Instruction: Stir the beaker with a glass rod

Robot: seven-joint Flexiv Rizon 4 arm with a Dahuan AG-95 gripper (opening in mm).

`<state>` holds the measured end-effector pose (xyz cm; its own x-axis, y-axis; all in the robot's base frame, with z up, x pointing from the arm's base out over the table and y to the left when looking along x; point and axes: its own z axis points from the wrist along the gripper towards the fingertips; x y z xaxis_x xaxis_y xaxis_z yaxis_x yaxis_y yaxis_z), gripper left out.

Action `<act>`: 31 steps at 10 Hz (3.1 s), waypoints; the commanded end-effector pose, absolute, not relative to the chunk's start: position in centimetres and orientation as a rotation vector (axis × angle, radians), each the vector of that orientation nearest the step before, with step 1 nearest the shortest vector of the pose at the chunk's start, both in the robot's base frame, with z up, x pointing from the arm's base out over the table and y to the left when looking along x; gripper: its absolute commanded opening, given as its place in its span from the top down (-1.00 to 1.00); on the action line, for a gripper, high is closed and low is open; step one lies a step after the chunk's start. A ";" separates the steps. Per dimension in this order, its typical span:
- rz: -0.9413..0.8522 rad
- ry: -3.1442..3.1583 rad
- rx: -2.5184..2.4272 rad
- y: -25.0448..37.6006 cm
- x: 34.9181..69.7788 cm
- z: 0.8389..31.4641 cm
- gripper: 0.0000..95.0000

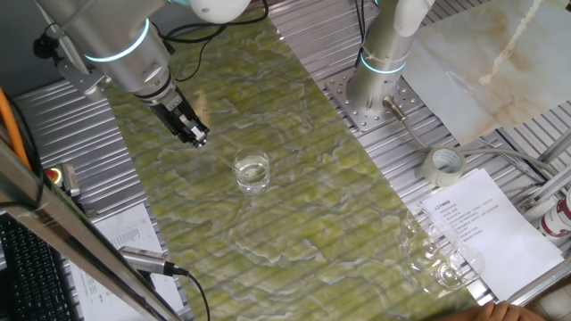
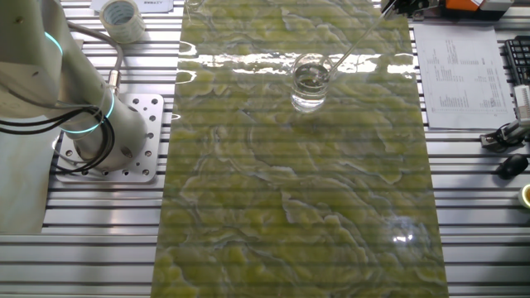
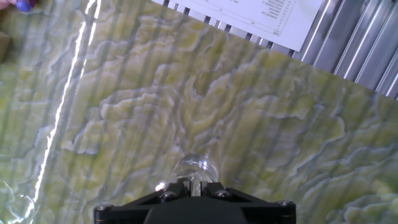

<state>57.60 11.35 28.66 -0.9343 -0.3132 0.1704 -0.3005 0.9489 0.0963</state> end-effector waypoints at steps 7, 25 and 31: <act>-0.091 -2.932 0.435 11.3 57.6 28.6 1.00; -0.072 -2.978 0.470 12.4 55.7 30.3 1.00; -0.059 -3.015 0.530 12.4 53.6 30.8 1.00</act>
<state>53.37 12.37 30.81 -0.9379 -0.3400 0.0690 -0.3370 0.9401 0.0512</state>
